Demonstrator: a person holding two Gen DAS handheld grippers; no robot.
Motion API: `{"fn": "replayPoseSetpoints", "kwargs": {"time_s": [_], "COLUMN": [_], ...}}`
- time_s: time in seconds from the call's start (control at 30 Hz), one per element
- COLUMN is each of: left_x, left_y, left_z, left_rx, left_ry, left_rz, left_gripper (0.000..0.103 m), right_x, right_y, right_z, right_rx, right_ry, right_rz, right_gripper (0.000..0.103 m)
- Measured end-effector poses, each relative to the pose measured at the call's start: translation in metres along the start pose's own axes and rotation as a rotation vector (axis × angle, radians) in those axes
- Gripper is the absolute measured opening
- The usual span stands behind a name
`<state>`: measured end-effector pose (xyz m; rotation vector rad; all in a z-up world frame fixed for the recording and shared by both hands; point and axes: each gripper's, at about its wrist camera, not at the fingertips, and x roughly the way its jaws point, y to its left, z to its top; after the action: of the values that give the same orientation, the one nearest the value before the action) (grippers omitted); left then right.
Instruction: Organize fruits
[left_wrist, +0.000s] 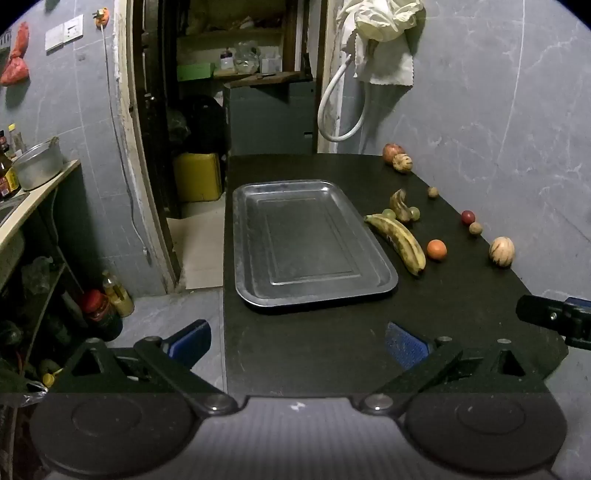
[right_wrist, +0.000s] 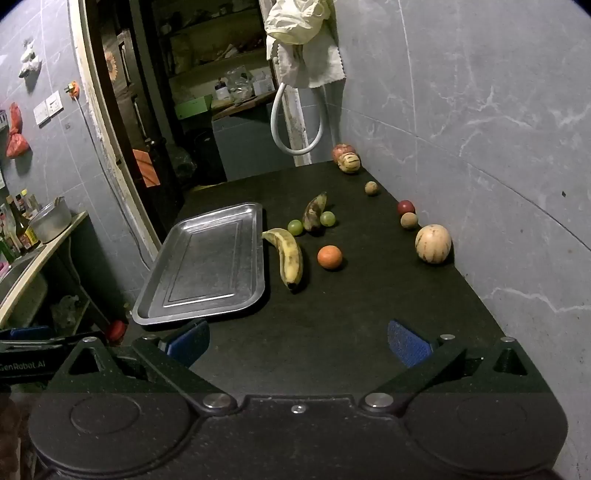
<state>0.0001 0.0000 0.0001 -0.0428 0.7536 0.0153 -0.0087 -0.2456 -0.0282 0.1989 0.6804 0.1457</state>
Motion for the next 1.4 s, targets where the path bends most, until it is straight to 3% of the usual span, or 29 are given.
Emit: {"fn": "replayPoseSetpoints", "kwargs": {"time_s": [1.4], "left_x": [0.0023], "left_y": [0.001], "left_z": [-0.0053], "left_rx": [0.0], "left_ry": [0.014], "left_rz": [0.005], "left_gripper": [0.102], "right_x": [0.0], "right_y": [-0.0061], "right_z": [0.0003], "right_rx": [0.011], "right_ry": [0.005], "right_rz": [0.003], "right_gripper": [0.102]}}
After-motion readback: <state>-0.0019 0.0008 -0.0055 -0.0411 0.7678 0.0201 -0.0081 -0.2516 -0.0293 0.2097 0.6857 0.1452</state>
